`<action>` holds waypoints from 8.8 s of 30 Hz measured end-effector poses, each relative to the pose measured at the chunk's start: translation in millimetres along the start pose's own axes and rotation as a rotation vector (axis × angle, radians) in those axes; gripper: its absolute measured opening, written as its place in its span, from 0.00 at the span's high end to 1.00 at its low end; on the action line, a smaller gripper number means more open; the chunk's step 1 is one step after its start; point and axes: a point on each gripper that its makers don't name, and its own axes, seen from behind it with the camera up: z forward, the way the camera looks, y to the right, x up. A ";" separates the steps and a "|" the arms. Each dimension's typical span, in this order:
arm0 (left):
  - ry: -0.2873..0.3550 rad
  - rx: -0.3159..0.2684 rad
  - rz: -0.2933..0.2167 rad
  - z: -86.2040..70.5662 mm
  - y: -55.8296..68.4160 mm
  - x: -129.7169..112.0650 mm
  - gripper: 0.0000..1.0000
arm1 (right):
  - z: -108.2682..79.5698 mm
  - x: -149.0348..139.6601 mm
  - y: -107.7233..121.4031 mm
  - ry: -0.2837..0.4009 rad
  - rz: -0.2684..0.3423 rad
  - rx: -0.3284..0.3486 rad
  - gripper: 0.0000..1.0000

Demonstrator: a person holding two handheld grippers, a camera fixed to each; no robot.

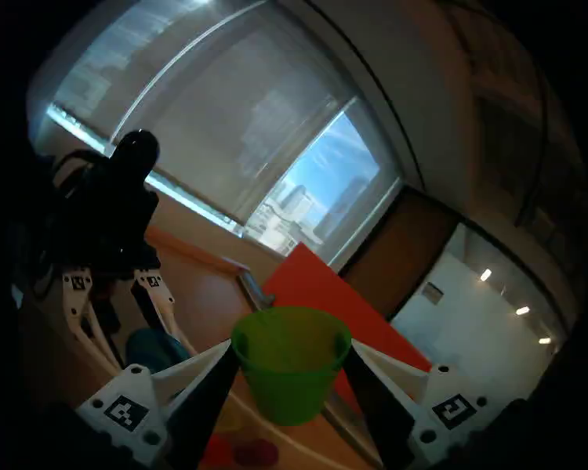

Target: Pour water

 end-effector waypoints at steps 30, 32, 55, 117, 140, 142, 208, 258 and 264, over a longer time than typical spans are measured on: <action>-0.026 0.060 0.019 -12.6 -20.2 1.8 0.16 | -14.3 -24.7 -7.5 -0.040 0.473 0.089 0.11; -0.032 0.070 0.022 -15.6 -24.8 1.1 0.16 | -17.7 -29.5 -6.1 -0.046 0.479 0.083 0.11; -0.128 0.174 0.044 -43.8 -64.8 -19.1 0.16 | -49.6 -89.0 -5.5 -0.121 0.550 0.043 0.11; -0.578 0.084 0.056 -36.2 -86.9 -144.8 0.16 | -54.4 -213.0 -88.3 -0.425 0.580 0.254 0.09; -0.668 0.057 0.036 -22.8 -94.4 -186.4 0.16 | -54.2 -251.0 -110.2 -0.484 0.592 0.288 0.09; -0.671 0.053 0.033 -21.3 -93.7 -189.9 0.16 | -53.9 -253.0 -111.9 -0.487 0.595 0.290 0.09; -0.662 0.129 -0.040 -62.0 -98.5 -212.9 0.00 | -45.7 -295.5 -152.4 -0.527 0.582 0.293 0.09; -0.517 0.301 -0.085 -110.8 -90.8 -181.7 0.00 | -121.1 -299.6 -151.5 -0.524 0.623 0.128 0.00; -0.456 0.369 -0.075 -123.5 -92.6 -167.4 0.00 | -135.7 -290.1 -141.3 -0.498 0.635 0.047 0.00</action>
